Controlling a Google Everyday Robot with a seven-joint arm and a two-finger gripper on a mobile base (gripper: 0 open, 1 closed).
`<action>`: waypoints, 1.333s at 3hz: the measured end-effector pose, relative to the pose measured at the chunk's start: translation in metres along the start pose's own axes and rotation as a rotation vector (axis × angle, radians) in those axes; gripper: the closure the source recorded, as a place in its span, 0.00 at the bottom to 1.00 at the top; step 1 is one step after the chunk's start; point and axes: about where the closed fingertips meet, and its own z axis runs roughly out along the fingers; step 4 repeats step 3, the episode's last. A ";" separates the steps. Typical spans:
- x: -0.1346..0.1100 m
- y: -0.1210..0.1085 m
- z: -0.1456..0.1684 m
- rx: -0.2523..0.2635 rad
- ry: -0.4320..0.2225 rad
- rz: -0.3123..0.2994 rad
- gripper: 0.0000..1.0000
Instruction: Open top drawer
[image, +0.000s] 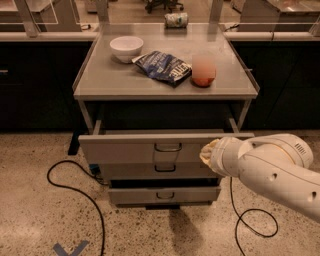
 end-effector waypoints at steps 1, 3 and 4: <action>0.000 0.000 0.000 0.000 0.000 0.000 0.11; 0.000 0.000 0.000 0.000 0.000 0.000 0.00; 0.000 0.000 0.000 0.000 0.000 0.000 0.00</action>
Offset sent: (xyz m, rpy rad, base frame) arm 0.0000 0.0000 0.0000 0.0000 0.0000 0.0000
